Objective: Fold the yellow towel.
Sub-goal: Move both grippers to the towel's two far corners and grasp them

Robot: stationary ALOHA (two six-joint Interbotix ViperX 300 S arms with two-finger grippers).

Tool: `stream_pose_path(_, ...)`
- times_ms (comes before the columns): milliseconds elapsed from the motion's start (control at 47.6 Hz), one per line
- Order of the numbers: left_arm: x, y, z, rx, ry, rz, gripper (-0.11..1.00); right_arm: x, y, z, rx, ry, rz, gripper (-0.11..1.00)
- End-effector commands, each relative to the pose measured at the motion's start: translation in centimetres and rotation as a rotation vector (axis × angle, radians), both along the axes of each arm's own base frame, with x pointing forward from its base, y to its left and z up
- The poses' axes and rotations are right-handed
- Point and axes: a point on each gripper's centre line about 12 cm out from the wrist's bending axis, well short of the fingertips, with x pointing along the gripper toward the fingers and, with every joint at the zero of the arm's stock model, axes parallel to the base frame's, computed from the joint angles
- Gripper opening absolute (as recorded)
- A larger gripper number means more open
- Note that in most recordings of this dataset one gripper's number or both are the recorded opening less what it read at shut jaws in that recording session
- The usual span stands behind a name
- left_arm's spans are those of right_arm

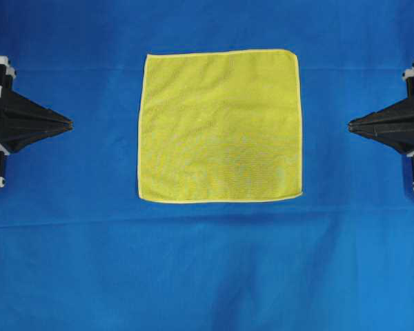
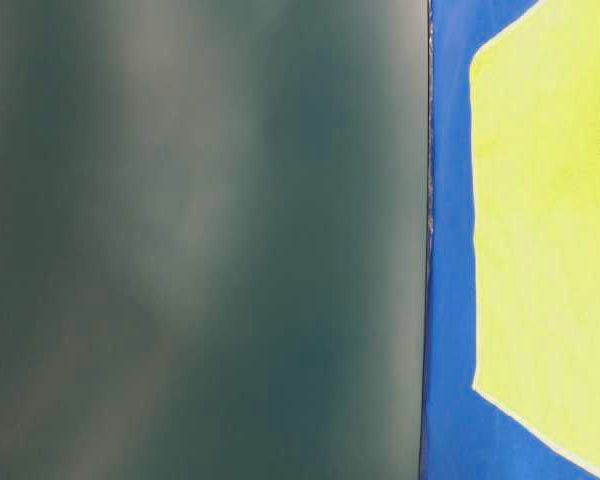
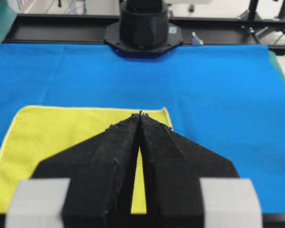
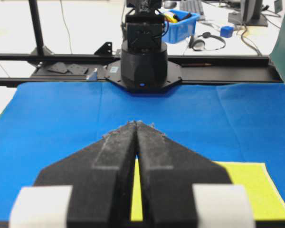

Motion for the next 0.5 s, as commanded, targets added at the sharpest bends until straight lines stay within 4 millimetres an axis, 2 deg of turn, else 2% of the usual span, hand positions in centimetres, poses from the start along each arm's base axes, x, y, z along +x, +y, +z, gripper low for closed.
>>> stream_pose_path(0, 0.4, 0.1, 0.6, -0.033, -0.002, 0.005, 0.0, 0.3, 0.0, 1.2, 0.015, -0.028, 0.0, 0.0)
stream_pose_path(231, 0.7, 1.1, 0.0, -0.028, 0.025, 0.057, 0.0, 1.3, -1.9, 0.5, 0.057, 0.105, -0.09, 0.0)
stream_pose_path(483, 2.3, 5.2, -2.8, -0.048, 0.143, 0.236, 0.0, 2.5, -6.1, -1.5, 0.083, 0.212, -0.27, 0.0)
